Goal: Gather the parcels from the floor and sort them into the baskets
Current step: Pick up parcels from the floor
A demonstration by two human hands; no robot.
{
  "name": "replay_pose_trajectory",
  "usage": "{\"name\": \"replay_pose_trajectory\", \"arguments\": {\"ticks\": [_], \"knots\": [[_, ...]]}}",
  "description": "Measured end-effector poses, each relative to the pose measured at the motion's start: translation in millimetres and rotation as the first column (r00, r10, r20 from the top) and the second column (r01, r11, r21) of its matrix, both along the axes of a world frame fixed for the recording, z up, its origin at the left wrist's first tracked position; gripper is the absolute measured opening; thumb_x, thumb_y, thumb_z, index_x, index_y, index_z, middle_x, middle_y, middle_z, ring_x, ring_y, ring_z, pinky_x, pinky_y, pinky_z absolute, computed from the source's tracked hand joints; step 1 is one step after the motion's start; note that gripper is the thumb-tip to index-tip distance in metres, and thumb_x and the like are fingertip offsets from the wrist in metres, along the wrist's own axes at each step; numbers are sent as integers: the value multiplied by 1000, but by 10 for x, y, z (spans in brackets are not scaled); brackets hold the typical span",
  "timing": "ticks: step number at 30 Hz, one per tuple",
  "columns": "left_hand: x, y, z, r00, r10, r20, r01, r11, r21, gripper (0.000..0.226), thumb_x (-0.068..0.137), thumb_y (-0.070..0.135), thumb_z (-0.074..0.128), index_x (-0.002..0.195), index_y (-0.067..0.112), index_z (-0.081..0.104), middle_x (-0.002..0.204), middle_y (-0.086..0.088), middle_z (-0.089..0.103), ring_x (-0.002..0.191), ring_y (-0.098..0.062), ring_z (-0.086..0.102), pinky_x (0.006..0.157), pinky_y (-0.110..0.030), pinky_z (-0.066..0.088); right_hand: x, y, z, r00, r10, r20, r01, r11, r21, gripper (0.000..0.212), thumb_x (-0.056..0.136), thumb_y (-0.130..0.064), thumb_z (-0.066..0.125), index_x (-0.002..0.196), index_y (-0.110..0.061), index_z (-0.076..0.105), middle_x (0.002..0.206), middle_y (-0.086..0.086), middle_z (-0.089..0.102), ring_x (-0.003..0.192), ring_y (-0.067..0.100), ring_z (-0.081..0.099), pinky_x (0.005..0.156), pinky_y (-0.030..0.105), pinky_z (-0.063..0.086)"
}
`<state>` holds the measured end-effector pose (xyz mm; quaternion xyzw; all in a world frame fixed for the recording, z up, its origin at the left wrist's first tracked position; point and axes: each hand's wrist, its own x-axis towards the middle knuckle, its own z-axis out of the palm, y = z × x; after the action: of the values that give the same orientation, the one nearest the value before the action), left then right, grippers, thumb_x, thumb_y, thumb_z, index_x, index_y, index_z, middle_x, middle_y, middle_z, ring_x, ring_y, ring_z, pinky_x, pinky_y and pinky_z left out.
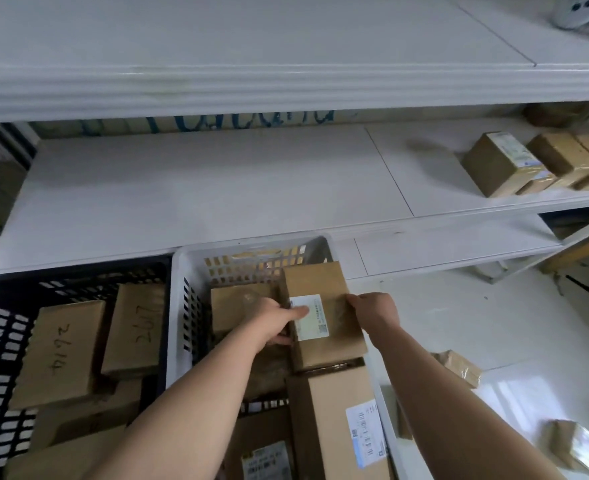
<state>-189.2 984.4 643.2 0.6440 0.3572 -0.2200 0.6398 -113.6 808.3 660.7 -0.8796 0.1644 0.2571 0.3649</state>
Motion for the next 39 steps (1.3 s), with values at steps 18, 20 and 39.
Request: {"name": "replay_pose_trajectory", "arguments": {"ticks": [18, 20, 39], "knots": [[-106, -101, -123, 991, -129, 22, 119, 961, 250, 28, 95, 30, 58, 115, 11, 62, 116, -4, 68, 93, -17, 66, 74, -33, 57, -242, -33, -70, 999, -50, -1, 49, 993, 111, 33, 89, -4, 59, 120, -11, 68, 121, 9, 66, 110, 28, 61, 99, 40, 50], [-153, -109, -94, 988, -156, 21, 143, 948, 283, 33, 95, 31, 56, 122, 11, 58, 119, -3, 66, 95, -16, 63, 66, -24, 49, -284, -64, -57, 998, -63, -15, 64, 990, 129, 35, 88, -3, 59, 122, -10, 66, 125, 10, 64, 112, 28, 59, 100, 39, 49], [-51, -1510, 753, 897, -106, 429, -40, 947, 319, 15, 92, 23, 55, 84, 14, 65, 84, -3, 67, 77, -22, 62, 69, -32, 52, -758, -1296, 547, 914, -386, 125, 298, 848, 439, 29, 85, -2, 65, 114, -5, 69, 89, 5, 64, 64, 9, 54, 54, 17, 42]]}}
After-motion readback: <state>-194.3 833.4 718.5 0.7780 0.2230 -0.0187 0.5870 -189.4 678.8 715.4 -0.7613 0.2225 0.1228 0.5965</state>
